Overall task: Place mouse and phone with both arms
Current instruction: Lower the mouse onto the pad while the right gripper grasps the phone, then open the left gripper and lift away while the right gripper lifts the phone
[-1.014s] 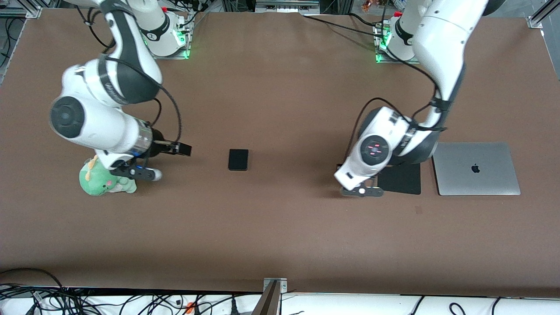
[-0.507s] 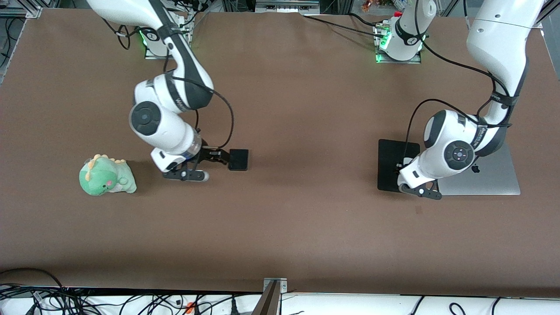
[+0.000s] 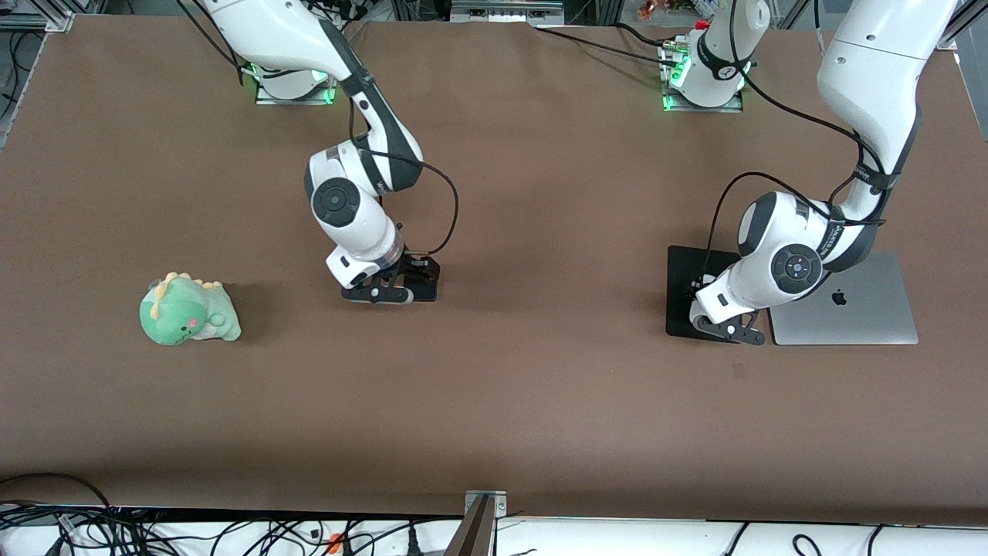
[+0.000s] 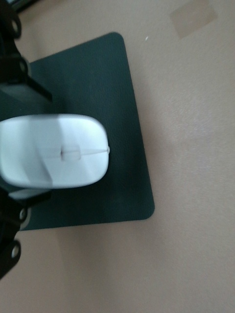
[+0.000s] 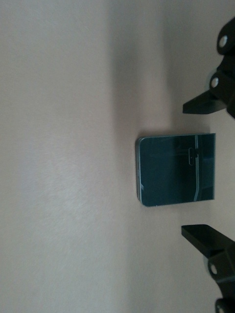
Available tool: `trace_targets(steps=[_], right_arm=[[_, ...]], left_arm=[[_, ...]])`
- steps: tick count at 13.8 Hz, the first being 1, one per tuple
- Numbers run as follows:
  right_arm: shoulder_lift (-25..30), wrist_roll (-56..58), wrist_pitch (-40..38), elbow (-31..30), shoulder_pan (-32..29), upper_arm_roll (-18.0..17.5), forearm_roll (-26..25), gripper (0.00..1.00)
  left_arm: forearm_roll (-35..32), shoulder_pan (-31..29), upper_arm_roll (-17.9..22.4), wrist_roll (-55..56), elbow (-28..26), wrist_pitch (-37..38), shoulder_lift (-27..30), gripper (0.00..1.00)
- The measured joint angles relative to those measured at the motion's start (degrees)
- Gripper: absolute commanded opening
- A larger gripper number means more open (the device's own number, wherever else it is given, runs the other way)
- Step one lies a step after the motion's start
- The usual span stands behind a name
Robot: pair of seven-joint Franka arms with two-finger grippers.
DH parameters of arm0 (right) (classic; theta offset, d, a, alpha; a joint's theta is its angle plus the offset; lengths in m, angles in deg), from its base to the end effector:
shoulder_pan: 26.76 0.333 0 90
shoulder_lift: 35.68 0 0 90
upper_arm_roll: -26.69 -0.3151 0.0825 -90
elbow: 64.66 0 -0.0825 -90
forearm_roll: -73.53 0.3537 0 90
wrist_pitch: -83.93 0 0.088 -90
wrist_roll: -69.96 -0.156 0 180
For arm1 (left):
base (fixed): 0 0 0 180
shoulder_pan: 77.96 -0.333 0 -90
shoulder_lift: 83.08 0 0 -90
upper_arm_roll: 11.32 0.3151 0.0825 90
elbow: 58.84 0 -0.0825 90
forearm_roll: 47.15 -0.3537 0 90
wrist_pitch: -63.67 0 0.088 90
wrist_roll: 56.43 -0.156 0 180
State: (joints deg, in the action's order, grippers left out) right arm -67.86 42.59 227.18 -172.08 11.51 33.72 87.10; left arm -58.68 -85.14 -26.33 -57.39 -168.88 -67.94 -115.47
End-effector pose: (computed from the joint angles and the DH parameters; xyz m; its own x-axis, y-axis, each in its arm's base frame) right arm 0.5332 0.3327 0.1923 0.9951 -0.0972 0.0165 -0.0949 -0.9895 -0.1087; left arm 0.5764 -0.0682 0.1648 0.9504 -0.2667 -0.1603 -0.2677 -0.9634 0.0155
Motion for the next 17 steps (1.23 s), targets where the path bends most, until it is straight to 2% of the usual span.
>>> trace_targets(steps=[5,7,10,12,17], right_arm=[[-2.83,-3.73,4.23,-1.01,2.13,0.17,0.0,1.0],[-3.27,-3.79,5.18,-1.22,2.27,0.32,0.0,1.0],[-3.9,-3.79,6.84,-1.76,2.43,0.38,0.0,1.0],[-4.47,-3.79,7.49,-1.84,2.84,0.47,0.0,1.0],[-5.03,-3.62,7.95,-1.9,6.58,3.51,-0.93,0.98]], left_arm=[[0.0,-0.39,0.06,0.03,0.77,0.51,0.06,1.0],[0.0,-0.36,-0.02,0.0,4.5,7.61,1.39,1.0],[1.38,-0.4,-0.12,-0.02,14.75,23.2,3.46,1.0],[2.56,-0.52,-0.09,-0.03,19.39,26.99,5.61,1.0],[2.83,-1.62,0.25,0.0,21.62,34.81,17.23,1.0]])
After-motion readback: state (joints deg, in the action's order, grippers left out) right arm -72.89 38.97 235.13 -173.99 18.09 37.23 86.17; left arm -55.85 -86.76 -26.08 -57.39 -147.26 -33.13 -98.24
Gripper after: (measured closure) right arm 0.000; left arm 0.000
